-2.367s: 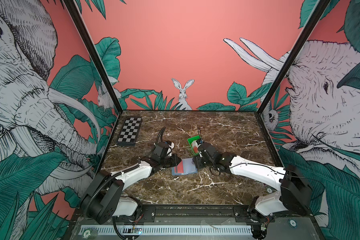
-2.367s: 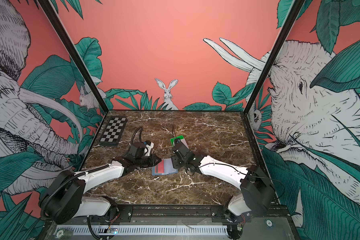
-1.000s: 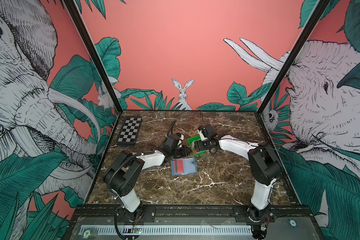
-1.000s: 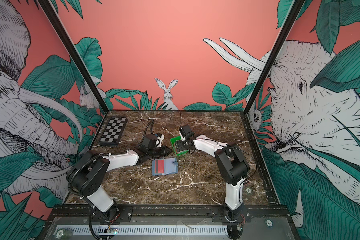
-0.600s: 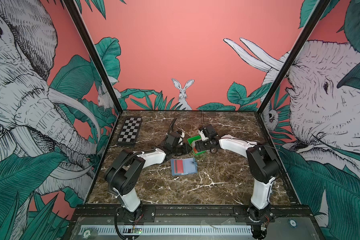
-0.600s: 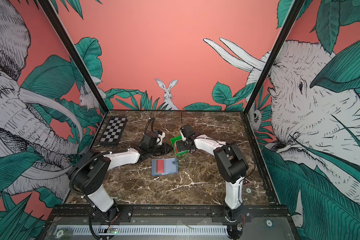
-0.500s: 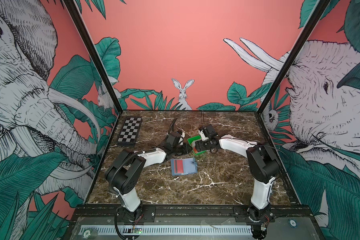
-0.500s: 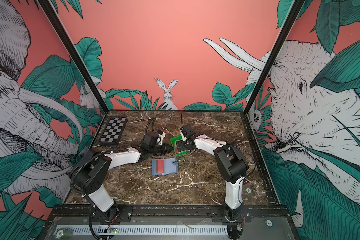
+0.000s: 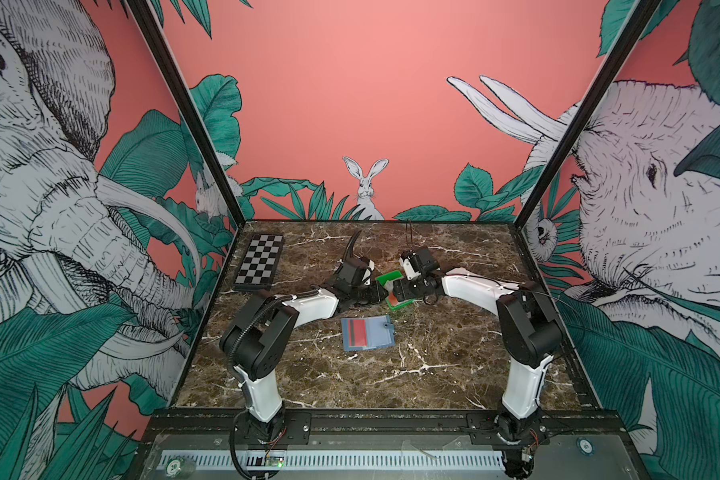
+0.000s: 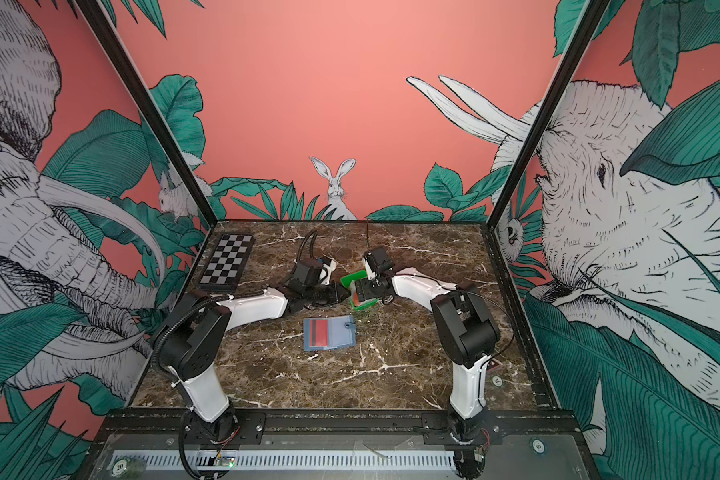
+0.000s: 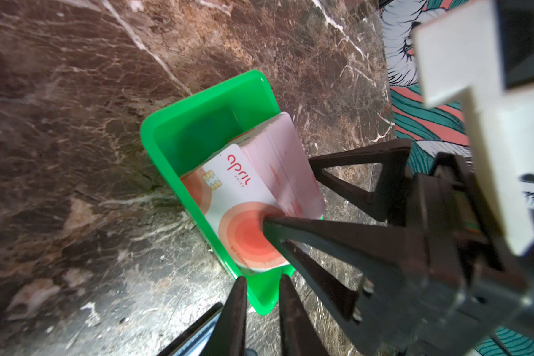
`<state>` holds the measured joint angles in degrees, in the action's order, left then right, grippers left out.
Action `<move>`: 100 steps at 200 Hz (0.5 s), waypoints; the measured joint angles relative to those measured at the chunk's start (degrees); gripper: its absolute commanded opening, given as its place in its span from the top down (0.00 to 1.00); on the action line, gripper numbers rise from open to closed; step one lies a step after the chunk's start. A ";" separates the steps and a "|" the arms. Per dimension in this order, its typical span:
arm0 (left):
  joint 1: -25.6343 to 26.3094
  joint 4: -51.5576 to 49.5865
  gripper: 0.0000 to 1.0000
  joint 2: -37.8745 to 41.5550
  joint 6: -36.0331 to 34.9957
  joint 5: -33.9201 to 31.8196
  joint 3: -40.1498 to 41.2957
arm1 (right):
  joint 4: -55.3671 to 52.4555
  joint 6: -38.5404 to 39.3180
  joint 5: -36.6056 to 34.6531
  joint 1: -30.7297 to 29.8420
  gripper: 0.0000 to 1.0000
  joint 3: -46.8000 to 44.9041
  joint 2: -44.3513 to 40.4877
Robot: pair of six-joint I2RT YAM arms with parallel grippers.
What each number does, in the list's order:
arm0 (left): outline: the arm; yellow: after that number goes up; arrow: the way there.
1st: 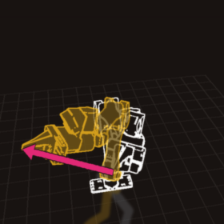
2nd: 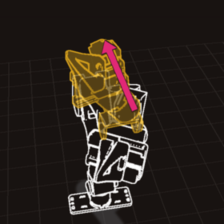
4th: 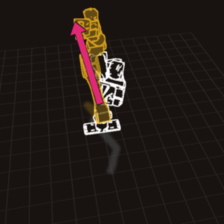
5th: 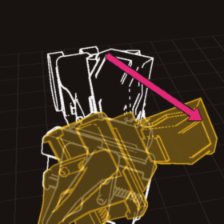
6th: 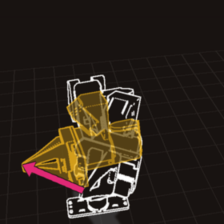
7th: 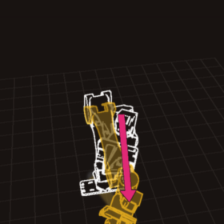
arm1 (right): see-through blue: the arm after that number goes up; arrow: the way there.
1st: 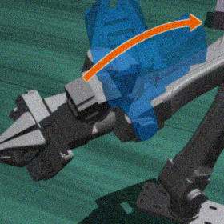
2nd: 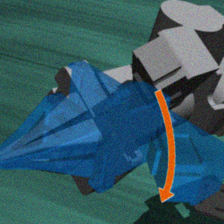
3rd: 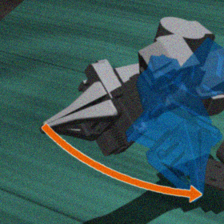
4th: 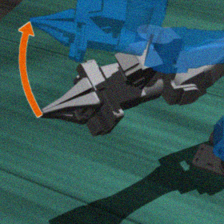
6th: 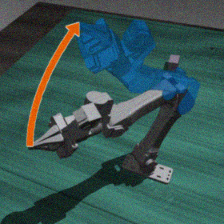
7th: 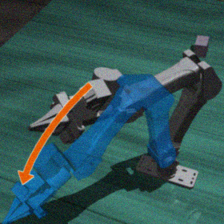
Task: Insert credit cards into a card holder
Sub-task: Pick up the credit card from the storage box.
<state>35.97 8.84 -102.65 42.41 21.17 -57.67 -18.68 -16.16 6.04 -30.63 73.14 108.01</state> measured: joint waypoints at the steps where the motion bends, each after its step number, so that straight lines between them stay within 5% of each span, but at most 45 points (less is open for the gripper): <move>1: 0.00 -0.07 0.79 -0.11 -0.02 -0.02 -0.11 | 0.00 0.02 0.00 0.02 0.20 0.00 -0.02; 100: 0.28 -3.30 0.79 -4.48 -1.11 -1.29 -4.33 | -0.02 0.42 0.50 0.39 0.20 -0.74 -1.46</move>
<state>36.25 5.54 -107.13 41.30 19.88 -62.00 -18.70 -15.75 6.55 -30.24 72.40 106.54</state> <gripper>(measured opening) 0.213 0.801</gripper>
